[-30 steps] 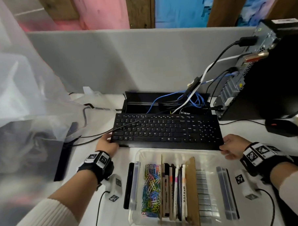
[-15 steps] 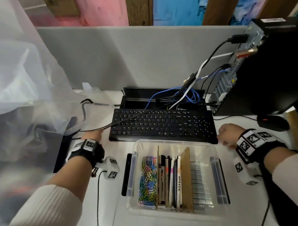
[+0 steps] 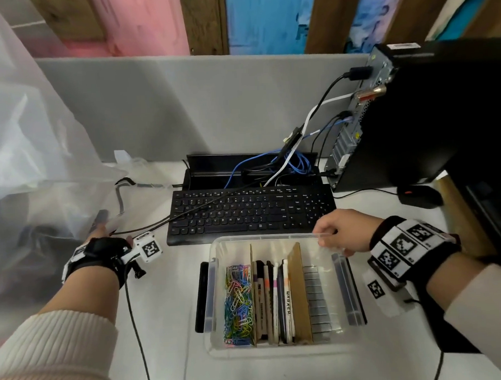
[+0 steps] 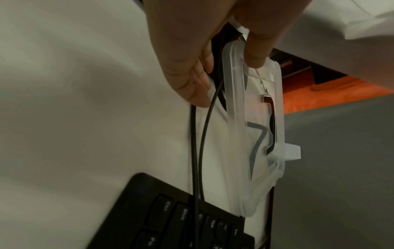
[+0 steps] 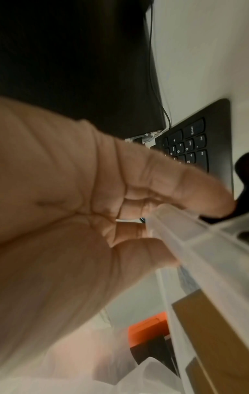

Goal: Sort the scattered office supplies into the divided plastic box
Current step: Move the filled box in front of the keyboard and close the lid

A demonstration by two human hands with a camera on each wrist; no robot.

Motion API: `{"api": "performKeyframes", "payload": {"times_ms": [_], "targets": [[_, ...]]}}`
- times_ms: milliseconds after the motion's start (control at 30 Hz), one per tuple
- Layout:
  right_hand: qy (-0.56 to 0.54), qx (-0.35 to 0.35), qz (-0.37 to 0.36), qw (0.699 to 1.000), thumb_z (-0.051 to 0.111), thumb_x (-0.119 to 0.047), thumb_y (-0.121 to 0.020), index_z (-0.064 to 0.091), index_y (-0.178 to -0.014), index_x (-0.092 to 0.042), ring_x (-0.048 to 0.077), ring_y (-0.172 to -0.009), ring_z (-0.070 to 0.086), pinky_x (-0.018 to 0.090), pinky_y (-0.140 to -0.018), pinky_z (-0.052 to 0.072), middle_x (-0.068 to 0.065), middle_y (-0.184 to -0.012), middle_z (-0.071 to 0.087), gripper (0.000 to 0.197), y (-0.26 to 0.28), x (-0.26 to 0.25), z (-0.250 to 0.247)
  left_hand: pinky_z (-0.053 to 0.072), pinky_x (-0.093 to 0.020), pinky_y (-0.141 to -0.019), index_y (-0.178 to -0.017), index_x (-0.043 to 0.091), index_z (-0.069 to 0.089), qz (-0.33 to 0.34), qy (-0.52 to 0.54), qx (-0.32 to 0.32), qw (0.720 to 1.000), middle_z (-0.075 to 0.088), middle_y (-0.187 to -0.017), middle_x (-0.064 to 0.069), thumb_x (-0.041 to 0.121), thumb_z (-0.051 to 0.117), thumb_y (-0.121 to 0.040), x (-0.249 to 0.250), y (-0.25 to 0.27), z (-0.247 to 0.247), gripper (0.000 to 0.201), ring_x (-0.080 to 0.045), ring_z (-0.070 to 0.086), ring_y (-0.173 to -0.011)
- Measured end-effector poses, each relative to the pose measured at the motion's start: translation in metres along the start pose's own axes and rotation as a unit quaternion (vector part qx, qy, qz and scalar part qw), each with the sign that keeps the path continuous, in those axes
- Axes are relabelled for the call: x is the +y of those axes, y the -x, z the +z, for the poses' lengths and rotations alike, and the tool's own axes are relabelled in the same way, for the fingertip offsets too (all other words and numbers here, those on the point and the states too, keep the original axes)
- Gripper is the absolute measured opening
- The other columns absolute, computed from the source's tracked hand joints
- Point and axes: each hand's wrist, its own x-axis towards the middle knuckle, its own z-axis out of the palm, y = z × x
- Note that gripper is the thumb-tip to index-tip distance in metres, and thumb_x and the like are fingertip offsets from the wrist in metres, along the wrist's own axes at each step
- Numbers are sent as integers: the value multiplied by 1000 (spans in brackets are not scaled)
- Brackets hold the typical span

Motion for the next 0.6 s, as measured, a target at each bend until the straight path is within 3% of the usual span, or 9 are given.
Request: {"api": "performKeyframes", "payload": {"times_ms": [67,133,233,267,333,367,467,533,600], "targets": [[10,20,5,1000,58,-17,-92,62,-83,-23,15,-68,62,27,-61,58,-1,-89,61,11,0,0,4,50,-26,-49,-147,23,28,0,16,-87,996,32,-150,-18,-17,35,-88,5,20,4,72,-45,43,-124],[15,39,10,999,59,-16,-91,60,-79,-24,20,-70,65,31,-62,59,0,-88,60,14,0,0,6,54,-25,-49,-146,22,31,8,53,-105,993,34,-150,-18,-20,29,-86,8,28,-1,73,-44,37,-132],[6,53,14,998,60,-14,-90,62,-80,-20,23,-69,66,33,-62,59,2,-86,61,12,-1,1,7,55,-24,-66,-145,22,29,-54,142,-131,980,29,-152,-18,-19,21,-90,17,36,1,69,-40,32,-135],[3,58,15,998,60,-13,-89,63,-80,-18,22,-68,65,33,-61,59,2,-86,61,11,-2,0,7,54,-22,-61,-147,20,26,-82,181,-125,972,31,-150,-21,-20,20,-91,20,35,0,70,-37,41,-131],[-1,73,21,997,61,-12,-89,63,-81,-16,21,-67,65,32,-59,59,2,-84,61,9,-5,-2,6,51,-19,-44,-150,20,23,-108,209,-96,967,43,-137,-24,-20,22,-89,17,28,-3,73,-20,68,-93],[-1,81,25,996,61,-12,-88,64,-81,-16,21,-67,65,31,-57,58,2,-84,61,9,-8,-3,5,51,-20,-45,-151,21,22,-118,219,-87,965,45,-135,-25,-20,25,-88,14,20,-5,75,-20,70,-80],[1,92,30,995,62,-11,-88,64,-82,-15,22,-68,65,31,-57,58,5,-87,65,8,-17,-6,2,51,-30,-72,-149,26,28,-132,268,-46,953,45,-141,-21,-5,47,-85,5,5,0,73,-35,56,-115],[3,95,31,995,61,-11,-88,65,-84,-13,20,-67,65,33,-59,59,5,-86,65,6,-22,-8,0,53,-31,-73,-148,24,32,-56,188,6,981,56,-118,-9,-1,40,-96,-1,2,6,58,-25,59,-102],[13,98,30,995,61,-13,-89,65,-87,-12,16,-63,62,31,-60,58,2,-81,63,5,-26,-11,-1,49,-29,-92,-147,16,32,-65,147,14,987,50,-112,-3,-1,28,-101,-3,1,13,49,-19,55,-108]]}}
